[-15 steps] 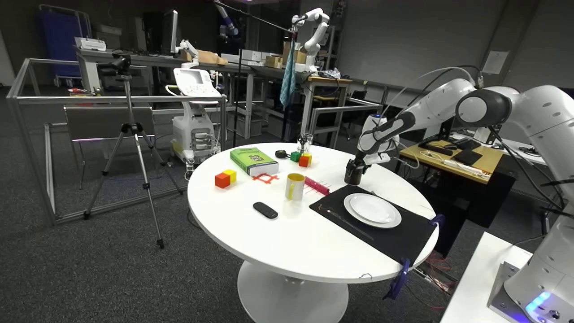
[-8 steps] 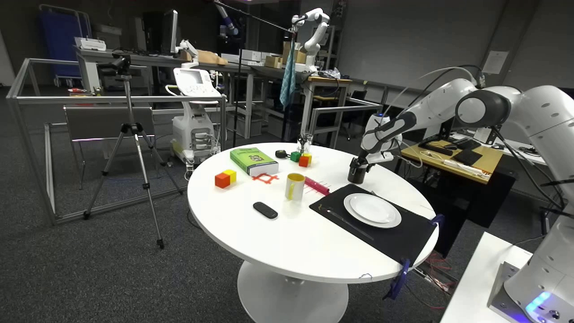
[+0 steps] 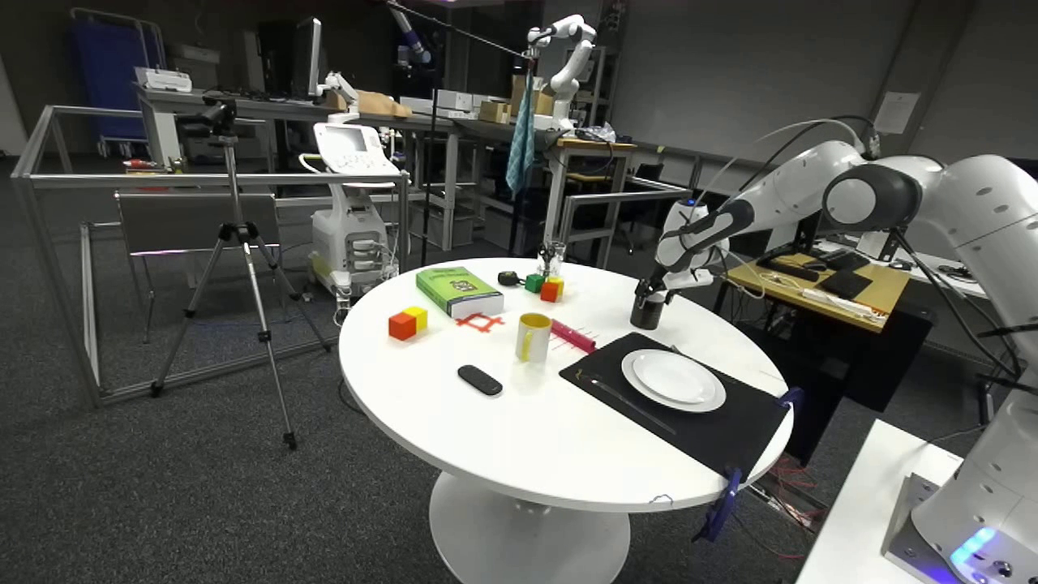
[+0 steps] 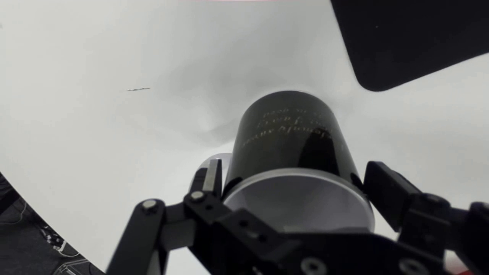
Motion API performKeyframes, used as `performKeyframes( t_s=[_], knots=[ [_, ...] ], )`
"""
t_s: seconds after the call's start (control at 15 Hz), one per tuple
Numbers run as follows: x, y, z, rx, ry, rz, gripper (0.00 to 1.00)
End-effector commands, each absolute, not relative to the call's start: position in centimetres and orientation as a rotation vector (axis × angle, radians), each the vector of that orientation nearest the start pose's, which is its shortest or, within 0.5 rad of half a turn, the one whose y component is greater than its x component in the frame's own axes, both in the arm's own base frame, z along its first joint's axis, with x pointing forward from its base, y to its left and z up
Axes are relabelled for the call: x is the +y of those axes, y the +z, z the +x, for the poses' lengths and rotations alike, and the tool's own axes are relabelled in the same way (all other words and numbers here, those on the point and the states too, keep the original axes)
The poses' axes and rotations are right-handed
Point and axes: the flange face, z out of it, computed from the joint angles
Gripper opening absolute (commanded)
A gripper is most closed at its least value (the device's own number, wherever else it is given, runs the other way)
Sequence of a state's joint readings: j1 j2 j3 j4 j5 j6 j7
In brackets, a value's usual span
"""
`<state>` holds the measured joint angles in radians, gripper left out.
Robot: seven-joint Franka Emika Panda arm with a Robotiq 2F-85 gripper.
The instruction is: Take the fork out of the cup then move the cup off of the table mat
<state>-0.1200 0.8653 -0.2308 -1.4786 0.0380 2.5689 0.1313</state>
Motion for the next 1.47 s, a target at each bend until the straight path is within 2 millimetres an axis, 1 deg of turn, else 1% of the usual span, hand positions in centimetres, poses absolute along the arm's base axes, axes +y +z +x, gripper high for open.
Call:
performKeyframes(
  t_s=[0.0, 0.13, 0.27, 0.4, 0.6, 0.8, 1.0, 1.2, 1.4],
  knots=[
    [-22.2, 20.1, 71.0, 0.684, -0.382, -3.205, 1.0],
    [-21.5, 20.4, 70.8, 0.668, -0.331, -3.196, 1.0],
    [-19.9, 20.8, 70.2, 0.633, -0.232, -3.176, 1.0],
    [-17.9, 21.5, 69.5, 0.575, -0.118, -3.155, 1.0],
    [-15.4, 23.1, 68.9, 0.514, -0.025, -3.136, 1.0],
    [-13.2, 25.4, 67.8, 0.438, 0.051, -3.122, 1.0],
    [-11.9, 27.2, 66.3, 0.36, 0.158, -3.119, 1.0],
    [-10.5, 28.6, 64.9, 0.277, 0.261, -3.113, 1.0],
    [-9.2, 29.9, 63.7, 0.195, 0.313, -3.113, 1.0]
  ],
)
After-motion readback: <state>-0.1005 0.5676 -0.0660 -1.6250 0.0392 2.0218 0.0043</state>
